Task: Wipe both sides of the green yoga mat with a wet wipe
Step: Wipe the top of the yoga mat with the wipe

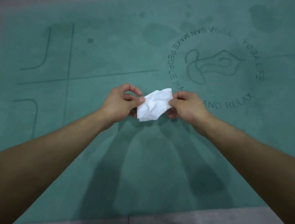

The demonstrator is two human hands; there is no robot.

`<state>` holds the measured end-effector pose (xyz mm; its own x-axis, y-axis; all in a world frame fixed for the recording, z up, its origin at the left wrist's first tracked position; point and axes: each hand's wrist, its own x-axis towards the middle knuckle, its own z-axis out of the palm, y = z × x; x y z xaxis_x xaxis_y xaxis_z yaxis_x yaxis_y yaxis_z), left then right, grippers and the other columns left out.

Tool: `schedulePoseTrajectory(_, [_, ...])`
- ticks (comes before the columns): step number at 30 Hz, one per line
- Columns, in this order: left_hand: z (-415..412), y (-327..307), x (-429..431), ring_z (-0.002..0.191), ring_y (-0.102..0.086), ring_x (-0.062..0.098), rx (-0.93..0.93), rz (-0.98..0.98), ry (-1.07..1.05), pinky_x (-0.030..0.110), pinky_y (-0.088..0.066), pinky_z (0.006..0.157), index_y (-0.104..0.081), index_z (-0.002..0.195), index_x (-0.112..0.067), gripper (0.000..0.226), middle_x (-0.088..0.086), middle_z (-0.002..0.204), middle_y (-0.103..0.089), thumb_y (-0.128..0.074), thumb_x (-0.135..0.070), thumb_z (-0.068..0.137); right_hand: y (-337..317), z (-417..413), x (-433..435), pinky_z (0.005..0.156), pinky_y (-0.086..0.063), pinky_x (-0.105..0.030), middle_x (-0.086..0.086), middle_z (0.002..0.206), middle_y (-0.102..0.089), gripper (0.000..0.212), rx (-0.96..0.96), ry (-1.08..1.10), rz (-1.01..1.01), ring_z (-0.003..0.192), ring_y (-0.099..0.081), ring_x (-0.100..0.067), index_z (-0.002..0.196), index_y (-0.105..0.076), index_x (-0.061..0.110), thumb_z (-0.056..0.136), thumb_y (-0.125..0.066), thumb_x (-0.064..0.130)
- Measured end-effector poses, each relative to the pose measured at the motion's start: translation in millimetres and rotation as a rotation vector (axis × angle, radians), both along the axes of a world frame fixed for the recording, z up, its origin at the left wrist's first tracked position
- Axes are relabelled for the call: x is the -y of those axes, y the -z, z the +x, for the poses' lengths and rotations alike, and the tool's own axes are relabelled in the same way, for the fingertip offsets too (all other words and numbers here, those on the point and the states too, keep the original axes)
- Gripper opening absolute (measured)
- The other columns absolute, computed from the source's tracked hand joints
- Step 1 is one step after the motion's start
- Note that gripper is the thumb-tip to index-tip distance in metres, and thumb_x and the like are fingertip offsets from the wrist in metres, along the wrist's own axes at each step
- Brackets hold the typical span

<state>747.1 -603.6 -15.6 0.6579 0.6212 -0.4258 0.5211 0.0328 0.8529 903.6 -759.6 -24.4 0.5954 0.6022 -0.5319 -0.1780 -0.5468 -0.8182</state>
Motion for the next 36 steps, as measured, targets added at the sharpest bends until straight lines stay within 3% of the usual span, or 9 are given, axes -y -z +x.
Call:
schedulePoseTrajectory(3, [11.7,-0.8,-2.6,0.065,-0.065,0.021,-0.012,0.159,0.075,0.039,-0.058,0.07,-0.067,0.102,-0.008,0.006,0.01,0.077,-0.075,-0.065,-0.013,0.104,-4.3,0.0,-8.7,0.078,-0.066,-0.042,-0.017,0.103,-0.078,0.019,-0.214,0.014,0.085,0.09,-0.079,-0.028,0.114,-0.069,0.002,0.101,-0.067,0.015])
schedulePoseTrajectory(6, [21.6,0.9,-9.3,0.07,-0.065,0.022,-0.026,0.215,0.001,0.045,-0.06,0.076,-0.066,0.095,-0.015,0.012,0.006,0.08,-0.074,-0.059,-0.017,0.105,-5.2,2.1,-16.4,0.075,-0.066,-0.038,-0.021,0.11,-0.076,0.025,-0.207,0.056,0.114,0.086,-0.078,-0.029,0.125,-0.064,0.001,0.1,-0.065,-0.002])
schedulePoseTrajectory(12, [23.6,-3.9,-10.7,0.072,-0.071,0.017,0.039,0.004,0.042,0.035,-0.064,0.069,-0.063,0.115,-0.004,0.024,0.009,0.087,-0.072,-0.076,-0.014,0.098,-3.5,1.1,-19.9,0.067,-0.064,-0.032,-0.019,0.115,-0.073,0.02,-0.213,0.159,0.167,0.093,-0.078,-0.029,0.119,-0.066,-0.001,0.099,-0.066,0.001])
schedulePoseTrajectory(16, [19.5,4.4,-17.1,0.068,-0.069,0.019,-0.036,0.16,0.114,0.034,-0.061,0.062,-0.068,0.095,-0.011,0.009,0.013,0.089,-0.074,-0.072,-0.017,0.1,1.9,1.2,-21.3,0.065,-0.063,-0.03,-0.022,0.108,-0.075,0.015,-0.173,0.141,0.126,0.08,-0.076,-0.026,0.109,-0.069,-0.003,0.098,-0.073,0.007])
schedulePoseTrajectory(21, [24.1,8.8,-18.3,0.083,-0.075,0.026,-0.081,0.229,-0.006,0.041,-0.059,0.078,-0.07,0.087,-0.02,0.023,0.0,0.086,-0.077,-0.057,-0.027,0.105,-2.7,8.6,-24.2,0.065,-0.064,-0.033,-0.016,0.095,-0.078,0.015,-0.026,0.086,0.119,0.073,-0.075,-0.022,0.096,-0.07,0.005,0.096,-0.077,0.018])
schedulePoseTrajectory(25, [17.7,5.2,-28.5,0.09,-0.067,0.023,-0.243,0.585,0.102,0.034,-0.05,0.082,-0.071,0.096,-0.016,0.02,-0.001,0.093,-0.074,-0.058,-0.028,0.103,7.5,42.9,-15.3,0.091,-0.053,-0.038,-0.011,0.116,-0.07,0.043,0.673,-0.082,-0.274,0.104,-0.067,-0.028,0.122,-0.068,0.009,0.097,-0.072,0.043])
schedulePoseTrajectory(27, [11.9,-0.1,-40.7,0.097,-0.066,0.024,-0.281,0.712,0.248,0.036,-0.052,0.087,-0.069,0.103,-0.018,0.013,0.001,0.102,-0.071,-0.065,-0.03,0.099,14.2,44.4,-6.1,0.105,-0.046,-0.044,-0.015,0.133,-0.059,0.046,1.009,-0.076,-0.204,0.124,-0.054,-0.035,0.137,-0.06,0.008,0.102,-0.063,0.039])
schedulePoseTrajectory(32, [4.2,-28.0,-75.0,0.133,-0.051,0.031,-0.604,0.842,0.703,0.042,-0.047,0.108,-0.05,0.147,-0.023,0.085,0.007,0.14,-0.052,-0.086,-0.057,0.077,61.3,-20.6,3.3,0.133,-0.003,-0.041,-0.009,0.177,-0.004,0.075,1.103,-0.723,-0.16,0.163,0.005,-0.02,0.168,-0.015,0.011,0.11,-0.02,0.058])
schedulePoseTrajectory(36, [14.7,-33.3,-88.2,0.152,-0.032,0.035,-0.783,0.825,0.795,0.048,-0.038,0.121,-0.019,0.166,-0.023,0.138,0.013,0.167,-0.026,-0.093,-0.069,0.059,61.0,-13.4,6.2,0.133,-0.002,-0.041,-0.002,0.176,0.007,0.079,1.099,-0.773,-0.185,0.161,0.015,-0.014,0.169,-0.003,0.018,0.108,-0.017,0.067])
